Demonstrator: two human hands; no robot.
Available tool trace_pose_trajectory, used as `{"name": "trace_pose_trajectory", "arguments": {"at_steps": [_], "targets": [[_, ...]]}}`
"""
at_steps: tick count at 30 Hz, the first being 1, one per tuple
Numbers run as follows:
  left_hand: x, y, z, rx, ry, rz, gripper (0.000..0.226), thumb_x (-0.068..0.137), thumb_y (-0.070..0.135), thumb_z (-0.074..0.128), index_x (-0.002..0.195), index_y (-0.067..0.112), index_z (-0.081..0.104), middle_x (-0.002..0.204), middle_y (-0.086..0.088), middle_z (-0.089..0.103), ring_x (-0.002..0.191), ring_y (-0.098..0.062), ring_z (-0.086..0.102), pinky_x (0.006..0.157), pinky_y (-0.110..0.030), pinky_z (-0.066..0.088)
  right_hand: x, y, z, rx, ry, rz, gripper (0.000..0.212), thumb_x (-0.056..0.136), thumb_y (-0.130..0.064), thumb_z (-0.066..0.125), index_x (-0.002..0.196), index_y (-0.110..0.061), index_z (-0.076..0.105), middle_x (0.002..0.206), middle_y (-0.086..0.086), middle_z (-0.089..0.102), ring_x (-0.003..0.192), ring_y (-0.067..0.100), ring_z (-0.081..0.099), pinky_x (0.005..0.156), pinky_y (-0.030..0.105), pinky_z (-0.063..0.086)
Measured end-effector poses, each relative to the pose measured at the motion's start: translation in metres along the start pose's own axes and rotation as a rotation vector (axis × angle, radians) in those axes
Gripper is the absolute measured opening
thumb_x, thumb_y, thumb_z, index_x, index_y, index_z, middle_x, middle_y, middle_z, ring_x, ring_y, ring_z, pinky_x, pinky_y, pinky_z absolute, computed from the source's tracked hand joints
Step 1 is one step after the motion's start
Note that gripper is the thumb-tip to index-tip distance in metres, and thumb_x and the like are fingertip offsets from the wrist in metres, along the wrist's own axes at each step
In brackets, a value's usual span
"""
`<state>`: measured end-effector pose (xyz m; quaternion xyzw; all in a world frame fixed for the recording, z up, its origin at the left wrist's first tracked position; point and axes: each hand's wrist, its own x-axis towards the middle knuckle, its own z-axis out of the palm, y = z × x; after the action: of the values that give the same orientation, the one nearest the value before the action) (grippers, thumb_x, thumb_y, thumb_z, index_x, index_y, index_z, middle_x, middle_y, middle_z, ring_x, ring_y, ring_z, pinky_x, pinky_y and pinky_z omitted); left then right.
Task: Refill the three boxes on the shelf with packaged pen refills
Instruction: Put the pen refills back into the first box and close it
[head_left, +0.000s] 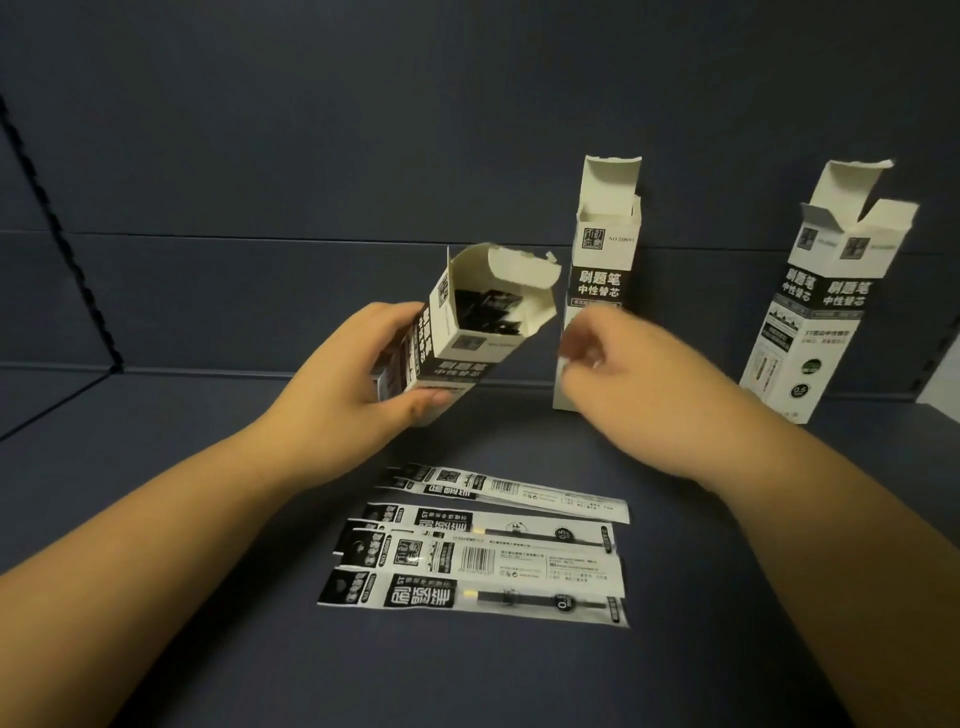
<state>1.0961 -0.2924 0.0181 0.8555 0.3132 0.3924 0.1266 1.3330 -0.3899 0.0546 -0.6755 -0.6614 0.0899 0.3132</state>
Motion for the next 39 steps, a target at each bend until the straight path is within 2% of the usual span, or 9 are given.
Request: {"name": "trace_pose_trajectory", "arguments": {"at_steps": [4, 9, 12, 16, 21, 25, 28, 33, 39], "targets": [[-0.001, -0.002, 0.000, -0.028, 0.008, -0.034, 0.064, 0.081, 0.038, 0.073, 0.138, 0.039, 0.043, 0.131, 0.018, 0.054, 0.123, -0.002, 0.053, 0.104, -0.032, 0.049, -0.007, -0.007, 0.009, -0.301, -0.404, -0.042, 0.038, 0.089, -0.059, 0.063, 0.119, -0.036, 0.063, 0.103, -0.017, 0.062, 0.095, 0.002, 0.061, 0.088, 0.028, 0.055], [0.000, -0.003, -0.002, -0.050, -0.004, -0.051, 0.064, 0.082, 0.036, 0.073, 0.138, 0.039, 0.043, 0.133, 0.017, 0.055, 0.124, -0.002, 0.054, 0.104, -0.030, 0.049, -0.013, -0.014, 0.008, -0.377, -0.558, -0.122, 0.074, 0.077, -0.074, 0.065, 0.138, -0.034, 0.056, 0.116, -0.021, 0.054, 0.106, 0.001, 0.056, 0.093, 0.026, 0.052], [0.001, -0.004, -0.004, -0.071, -0.021, -0.062, 0.063, 0.082, 0.032, 0.075, 0.137, 0.038, 0.044, 0.132, 0.017, 0.056, 0.122, 0.001, 0.055, 0.103, -0.027, 0.049, -0.013, -0.013, 0.011, -0.395, -0.579, -0.146, 0.068, 0.081, -0.070, 0.065, 0.137, -0.032, 0.058, 0.122, -0.016, 0.058, 0.107, 0.004, 0.058, 0.095, 0.031, 0.054], [0.001, -0.005, -0.004, -0.081, -0.027, -0.069, 0.064, 0.082, 0.033, 0.075, 0.137, 0.039, 0.044, 0.132, 0.017, 0.057, 0.122, 0.003, 0.055, 0.104, -0.025, 0.048, -0.010, -0.010, 0.018, -0.415, -0.530, -0.124, 0.050, 0.091, -0.062, 0.058, 0.125, -0.027, 0.066, 0.112, -0.005, 0.067, 0.098, 0.012, 0.065, 0.091, 0.039, 0.056], [0.000, -0.005, -0.004, -0.093, -0.024, -0.093, 0.063, 0.081, 0.035, 0.074, 0.135, 0.043, 0.042, 0.132, 0.018, 0.057, 0.122, 0.003, 0.055, 0.101, -0.023, 0.048, -0.013, -0.013, 0.031, -0.377, -0.469, -0.143, 0.041, 0.089, -0.063, 0.060, 0.114, -0.033, 0.072, 0.102, -0.012, 0.060, 0.094, 0.008, 0.060, 0.086, 0.037, 0.056], [0.000, -0.001, -0.004, -0.111, -0.020, -0.110, 0.061, 0.078, 0.041, 0.072, 0.129, 0.051, 0.040, 0.130, 0.022, 0.056, 0.120, 0.008, 0.054, 0.097, -0.015, 0.047, -0.015, -0.013, 0.040, -0.422, -0.394, -0.182, 0.025, 0.097, -0.044, 0.054, 0.105, -0.030, 0.074, 0.097, -0.008, 0.061, 0.089, 0.011, 0.061, 0.080, 0.037, 0.057], [0.000, -0.002, -0.004, -0.109, -0.016, -0.135, 0.063, 0.082, 0.032, 0.073, 0.136, 0.043, 0.042, 0.132, 0.020, 0.057, 0.122, 0.005, 0.054, 0.098, -0.017, 0.046, -0.016, -0.016, 0.040, -0.506, -0.434, -0.202, 0.022, 0.097, -0.028, 0.051, 0.104, -0.030, 0.072, 0.095, -0.006, 0.063, 0.086, 0.016, 0.061, 0.075, 0.035, 0.058], [0.000, -0.001, -0.004, -0.165, -0.015, -0.155, 0.067, 0.073, 0.043, 0.069, 0.136, 0.038, 0.045, 0.128, 0.019, 0.060, 0.118, 0.008, 0.057, 0.090, -0.008, 0.048, -0.014, -0.015, 0.039, -0.551, -0.429, -0.162, 0.014, 0.095, -0.018, 0.053, 0.085, -0.024, 0.060, 0.094, -0.001, 0.060, 0.084, 0.020, 0.059, 0.066, 0.031, 0.044], [0.000, 0.001, -0.005, -0.209, -0.006, -0.175, 0.066, 0.073, 0.039, 0.070, 0.135, 0.039, 0.045, 0.124, 0.024, 0.063, 0.116, 0.008, 0.059, 0.090, -0.006, 0.047, -0.010, -0.014, 0.030, -0.472, -0.391, -0.147, 0.019, 0.101, -0.034, 0.054, 0.108, -0.030, 0.071, 0.104, -0.003, 0.064, 0.099, 0.021, 0.062, 0.086, 0.040, 0.055]]}}
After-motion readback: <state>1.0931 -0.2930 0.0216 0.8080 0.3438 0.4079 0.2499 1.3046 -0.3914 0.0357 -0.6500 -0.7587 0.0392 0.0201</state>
